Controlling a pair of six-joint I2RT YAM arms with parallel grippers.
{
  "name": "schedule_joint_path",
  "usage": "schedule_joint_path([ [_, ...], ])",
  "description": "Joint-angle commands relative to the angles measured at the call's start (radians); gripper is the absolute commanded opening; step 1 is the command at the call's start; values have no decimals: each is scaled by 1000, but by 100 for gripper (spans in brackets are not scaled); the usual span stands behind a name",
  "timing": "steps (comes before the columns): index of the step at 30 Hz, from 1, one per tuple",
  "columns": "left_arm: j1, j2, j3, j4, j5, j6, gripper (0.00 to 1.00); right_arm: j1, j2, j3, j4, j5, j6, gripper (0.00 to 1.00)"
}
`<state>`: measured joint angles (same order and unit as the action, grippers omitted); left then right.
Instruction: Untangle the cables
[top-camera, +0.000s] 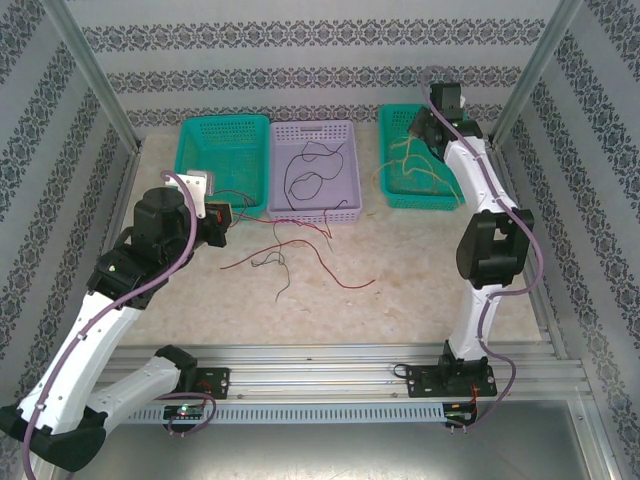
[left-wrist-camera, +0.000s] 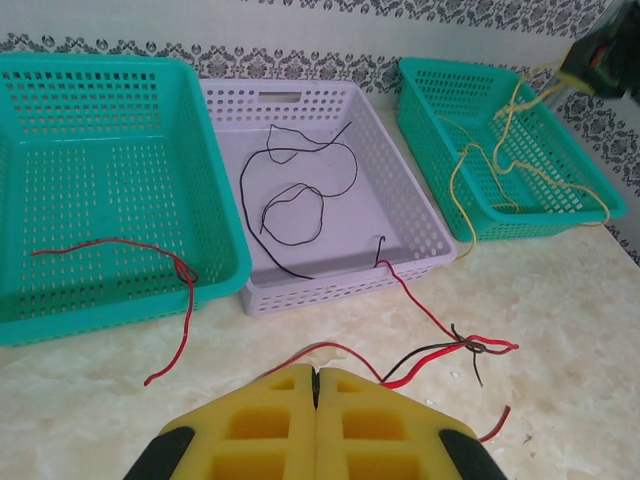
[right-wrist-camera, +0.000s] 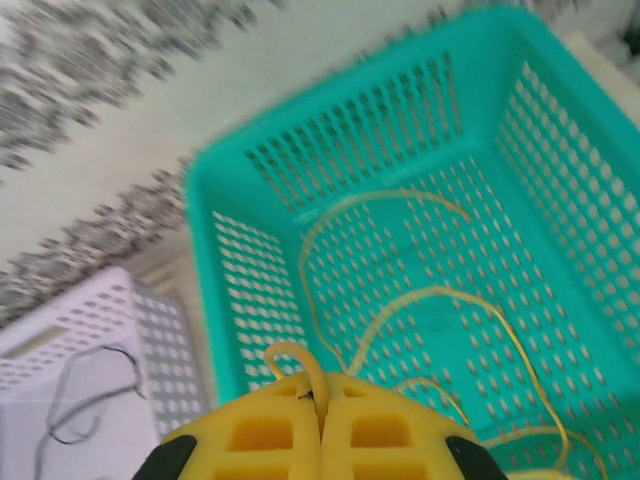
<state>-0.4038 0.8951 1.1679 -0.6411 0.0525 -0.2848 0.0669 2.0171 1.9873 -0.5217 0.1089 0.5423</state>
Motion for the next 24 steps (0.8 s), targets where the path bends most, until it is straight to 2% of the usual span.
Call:
schedule_joint_path([
  [1, 3, -9, -23, 53, 0, 1, 0, 11, -27, 160, -63, 40, -54, 0],
  [7, 3, -8, -37, 60, -2, 16, 0, 47, -90, 219, -67, 76, -100, 0],
  [11, 3, -10, -42, 68, 4, 16, 0, 31, 1, 385, -188, 63, -96, 0],
  [13, 3, -11, -42, 65, 1, 19, 0, 19, 20, 439, -232, 13, -82, 0],
  [15, 3, -16, -48, 67, 0, 22, 0, 30, -12, 435, -223, 6, -94, 0],
  [18, 3, -15, -54, 71, 0, 25, 0, 63, -75, 433, -205, 60, -131, 0],
  [24, 5, -12, -64, 78, 13, 22, 0, 64, -137, 432, -269, 73, -123, 0],
])
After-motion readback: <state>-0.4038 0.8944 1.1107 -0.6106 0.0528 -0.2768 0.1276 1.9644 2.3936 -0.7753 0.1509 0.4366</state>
